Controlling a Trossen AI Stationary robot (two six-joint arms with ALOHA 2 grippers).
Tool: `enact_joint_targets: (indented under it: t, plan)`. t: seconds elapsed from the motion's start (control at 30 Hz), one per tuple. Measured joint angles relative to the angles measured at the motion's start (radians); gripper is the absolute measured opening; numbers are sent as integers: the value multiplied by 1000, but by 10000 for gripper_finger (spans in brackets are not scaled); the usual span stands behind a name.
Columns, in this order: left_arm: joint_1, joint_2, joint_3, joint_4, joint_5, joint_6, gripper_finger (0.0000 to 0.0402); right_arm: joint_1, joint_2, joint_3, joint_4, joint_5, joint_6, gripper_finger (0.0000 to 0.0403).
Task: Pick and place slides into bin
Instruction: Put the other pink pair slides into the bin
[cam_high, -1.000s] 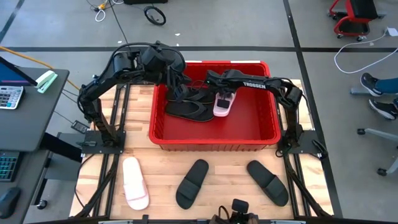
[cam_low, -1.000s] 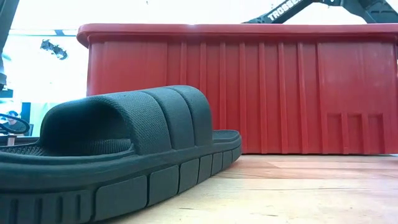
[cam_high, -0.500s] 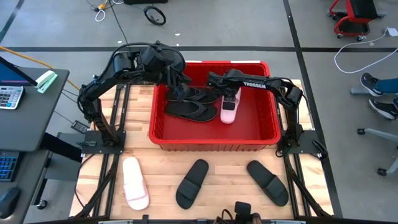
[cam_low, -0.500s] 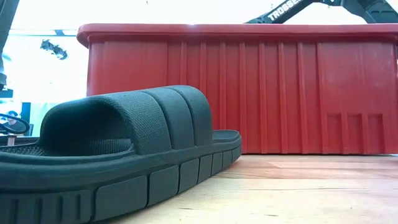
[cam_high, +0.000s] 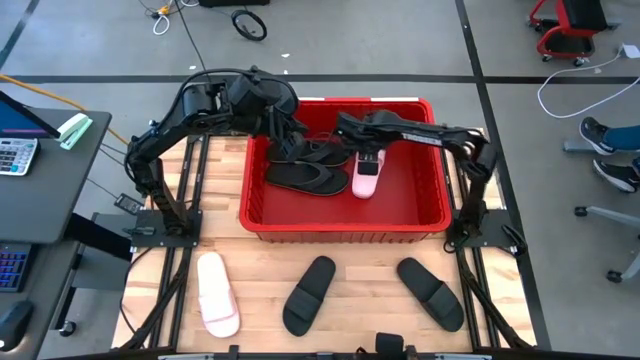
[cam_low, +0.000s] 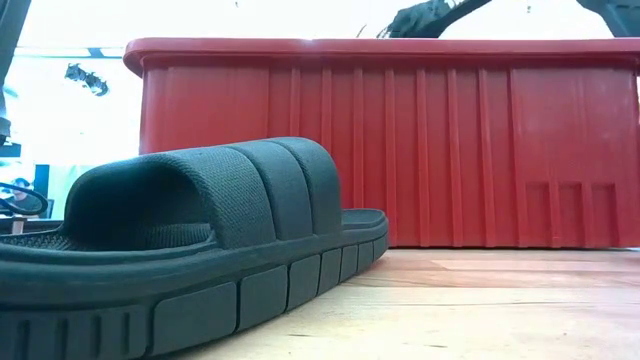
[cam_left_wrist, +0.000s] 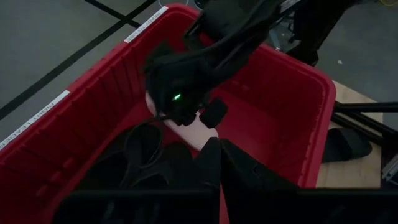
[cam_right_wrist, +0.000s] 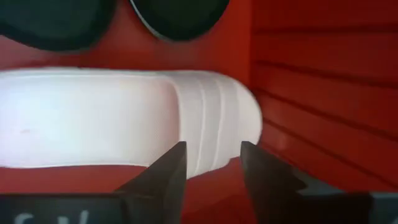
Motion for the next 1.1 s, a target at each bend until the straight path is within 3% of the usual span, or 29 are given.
enact_joint_targets:
  t: [0.2, 0.3, 0.47, 0.57, 0.73, 0.9, 1.1]
  plan:
    - [0, 0, 0, -5, 8, -5, 22, 38, -171, 0, -41, -54, 132, 156]
    - [0, 0, 0, -43, 57, 2, 28, 60, -279, 0, -50, -149, 235, 156]
    - [-52, 10, -1, -249, 154, -30, 32, 98, -457, 0, -43, -328, 352, 156]
    - [-132, 10, -2, -333, 202, -124, 30, 130, -549, 0, -43, -380, 355, 156]
    - [-313, 2, -1, -247, 222, -346, 15, 192, -660, 0, -41, -409, 349, 156]
    - [-516, 17, 0, -277, 253, -546, 8, 271, -722, 0, -49, -431, 345, 156]
    - [-693, 33, -67, -333, 280, -848, 42, 348, -731, 0, -49, -431, 304, 156]
